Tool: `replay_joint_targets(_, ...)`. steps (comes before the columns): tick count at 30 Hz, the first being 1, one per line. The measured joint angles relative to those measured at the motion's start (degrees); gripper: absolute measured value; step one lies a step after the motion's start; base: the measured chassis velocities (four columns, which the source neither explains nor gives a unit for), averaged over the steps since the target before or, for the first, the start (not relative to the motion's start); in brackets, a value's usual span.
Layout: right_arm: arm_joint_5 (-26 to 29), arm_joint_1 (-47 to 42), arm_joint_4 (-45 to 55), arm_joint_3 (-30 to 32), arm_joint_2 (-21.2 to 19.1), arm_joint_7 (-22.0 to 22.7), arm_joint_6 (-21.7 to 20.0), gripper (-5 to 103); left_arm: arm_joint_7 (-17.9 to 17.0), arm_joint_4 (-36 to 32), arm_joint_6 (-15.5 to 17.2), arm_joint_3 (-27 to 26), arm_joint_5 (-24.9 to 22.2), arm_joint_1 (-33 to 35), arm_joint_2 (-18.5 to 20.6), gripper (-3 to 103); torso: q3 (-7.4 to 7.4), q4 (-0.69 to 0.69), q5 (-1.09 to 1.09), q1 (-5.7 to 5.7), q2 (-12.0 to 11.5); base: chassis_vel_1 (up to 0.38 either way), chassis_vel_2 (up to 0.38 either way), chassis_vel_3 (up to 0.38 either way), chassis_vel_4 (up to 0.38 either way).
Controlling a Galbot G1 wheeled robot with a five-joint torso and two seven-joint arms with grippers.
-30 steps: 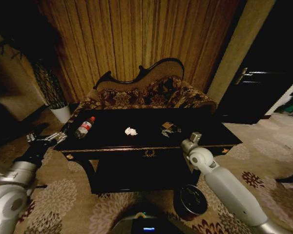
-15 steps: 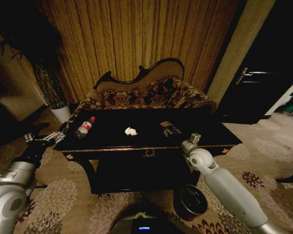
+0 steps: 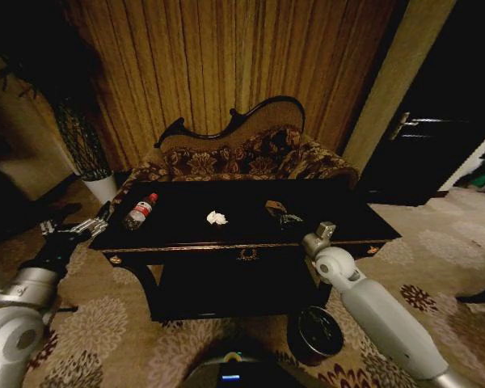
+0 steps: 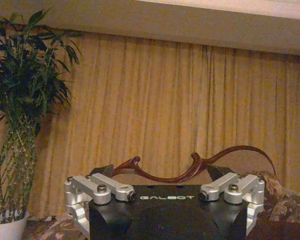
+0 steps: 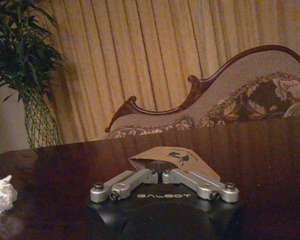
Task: Move to the front of the table and place the trash on the table into the trash bin.
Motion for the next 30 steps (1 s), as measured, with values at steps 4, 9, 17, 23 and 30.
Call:
replay_joint_targets(4, -0.1, -0.7, 0.4, 0.7, -0.2, 0.0, 0.0, 0, 0.0, 0.0, 0.0, 0.2, 0.0, -0.2, 0.1, 100, 0.00, 0.00, 0.00, 0.00, 0.0, 0.000, 0.000, 0.000, 0.000)
replay_joint_targets(9, -1.9, -3.2, 1.2, 2.4, -0.9, -0.2, 0.0, 3, 0.0, 0.0, 0.0, 0.9, 0.0, -0.4, 0.1, 100, 0.00, 0.00, 0.00, 0.00, 0.0, 0.000, 0.000, 0.000, 0.000)
replay_joint_targets(17, -2.6, -5.9, 2.4, 4.5, -1.8, -1.0, 0.0, 29, 0.0, 0.0, 0.0, 1.5, 0.1, -0.6, 0.0, 100, 0.00, -0.01, 0.00, 0.00, 0.0, 0.000, 0.000, 0.000, 0.000)
replay_joint_targets(23, -2.2, -4.8, 2.4, 4.0, -1.9, -1.0, 0.0, 50, 0.0, 0.0, 0.0, 1.6, 0.1, -0.7, 0.2, 100, 0.00, 0.00, 0.00, 0.00, 0.0, 0.000, 0.000, 0.000, 0.000)
replay_joint_targets(30, -1.1, -5.1, 3.3, 3.9, -2.2, -1.0, -0.1, 78, 0.1, 0.2, 0.0, 1.2, 0.1, -0.6, 0.4, 100, 0.00, 0.00, 0.00, 0.00, 0.0, 0.000, 0.000, 0.000, 0.000)
